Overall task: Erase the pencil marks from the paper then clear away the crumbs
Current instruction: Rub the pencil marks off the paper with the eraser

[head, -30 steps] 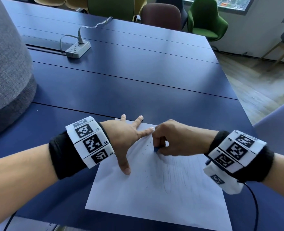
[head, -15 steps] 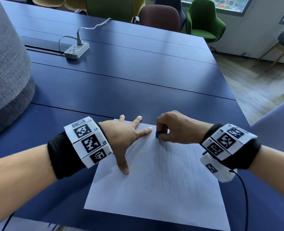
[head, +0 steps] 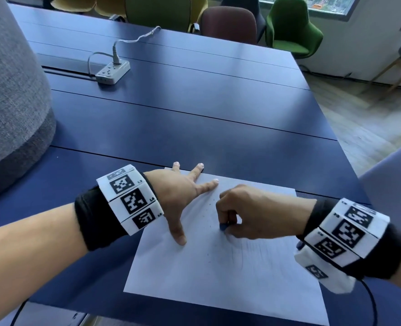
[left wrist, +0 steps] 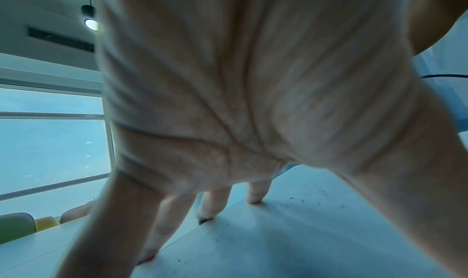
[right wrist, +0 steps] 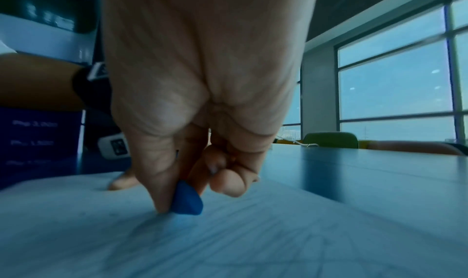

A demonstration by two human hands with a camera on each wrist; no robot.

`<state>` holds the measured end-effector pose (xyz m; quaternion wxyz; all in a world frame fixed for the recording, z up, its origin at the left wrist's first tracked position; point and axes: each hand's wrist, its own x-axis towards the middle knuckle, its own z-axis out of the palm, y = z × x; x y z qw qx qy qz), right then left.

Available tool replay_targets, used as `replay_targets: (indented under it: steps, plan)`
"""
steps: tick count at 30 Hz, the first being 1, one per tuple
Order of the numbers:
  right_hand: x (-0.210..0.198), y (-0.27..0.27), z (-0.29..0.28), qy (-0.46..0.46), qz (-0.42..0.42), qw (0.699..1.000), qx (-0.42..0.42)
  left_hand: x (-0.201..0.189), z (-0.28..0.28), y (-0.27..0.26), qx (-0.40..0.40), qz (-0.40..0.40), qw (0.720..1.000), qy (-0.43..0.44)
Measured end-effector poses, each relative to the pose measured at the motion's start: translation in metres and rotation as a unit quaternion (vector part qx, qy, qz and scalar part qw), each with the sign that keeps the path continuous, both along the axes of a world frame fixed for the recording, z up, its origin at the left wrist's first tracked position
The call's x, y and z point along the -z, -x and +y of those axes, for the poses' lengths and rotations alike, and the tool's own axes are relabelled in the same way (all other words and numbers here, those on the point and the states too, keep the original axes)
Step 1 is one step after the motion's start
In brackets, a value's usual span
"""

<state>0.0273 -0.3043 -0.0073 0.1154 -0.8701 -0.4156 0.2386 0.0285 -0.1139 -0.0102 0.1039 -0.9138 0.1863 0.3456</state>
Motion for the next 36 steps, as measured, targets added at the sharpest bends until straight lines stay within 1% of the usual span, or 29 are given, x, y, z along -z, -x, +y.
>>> replay_targets:
  steps: [4,6,9,10,12,14,17,18,19,23,24,27,28,32,34,36]
  plan:
    - [0.000,-0.015,-0.002,-0.021,-0.050,0.997,0.057,-0.001,-0.001,0.000,0.001,-0.002,1.000,0.001]
    - [0.002,-0.008,-0.002,-0.023,-0.045,0.998,0.049,-0.001,-0.001,0.000,0.000,-0.003,1.000,0.000]
    - [-0.001,0.006,0.000,-0.005,0.014,1.000,0.007,-0.002,-0.002,0.001,0.001,-0.004,1.000,-0.003]
    - [-0.002,0.003,0.001,-0.004,0.010,1.000,0.016,-0.002,-0.002,0.001,0.001,-0.005,1.000,-0.005]
    - [-0.003,-0.006,0.001,-0.012,-0.026,0.998,0.049,-0.002,-0.002,0.001,0.002,-0.004,1.000,-0.003]
    - [-0.002,-0.003,0.000,-0.021,-0.040,0.998,0.050,-0.002,-0.002,0.001,0.002,-0.004,1.000,-0.001]
    - [-0.002,0.022,0.002,-0.005,0.024,0.999,-0.020,-0.002,-0.003,0.002,0.001,-0.001,1.000,-0.001]
    - [-0.003,0.026,0.002,0.005,0.048,0.998,-0.032,-0.002,-0.003,0.002,0.001,-0.002,1.000,-0.002]
    - [-0.004,0.025,0.004,0.007,0.050,0.998,-0.031,-0.002,-0.003,0.001,0.002,-0.003,1.000,-0.004]
    - [0.000,0.012,0.001,-0.028,-0.035,0.998,0.038,-0.001,-0.003,0.000,0.001,-0.005,1.000,-0.007]
    - [0.000,0.016,0.000,-0.030,-0.032,0.998,0.035,-0.001,-0.003,0.000,0.001,-0.005,1.000,-0.008]
    - [-0.005,0.031,0.001,-0.003,0.036,0.999,-0.026,-0.001,-0.003,0.000,-0.001,-0.004,1.000,-0.008]
    - [-0.006,0.030,0.003,0.003,0.044,0.998,-0.034,-0.001,-0.003,0.000,0.000,-0.004,1.000,-0.009]
    - [-0.001,0.020,0.005,-0.028,-0.012,0.999,0.011,-0.001,-0.004,0.000,0.003,-0.006,1.000,-0.010]
    - [-0.002,0.027,0.003,-0.021,0.008,1.000,-0.014,-0.002,-0.004,0.000,0.001,-0.008,1.000,-0.008]
    - [-0.006,0.035,0.002,0.007,0.055,0.998,-0.039,-0.003,-0.004,0.002,-0.004,-0.006,1.000,-0.006]
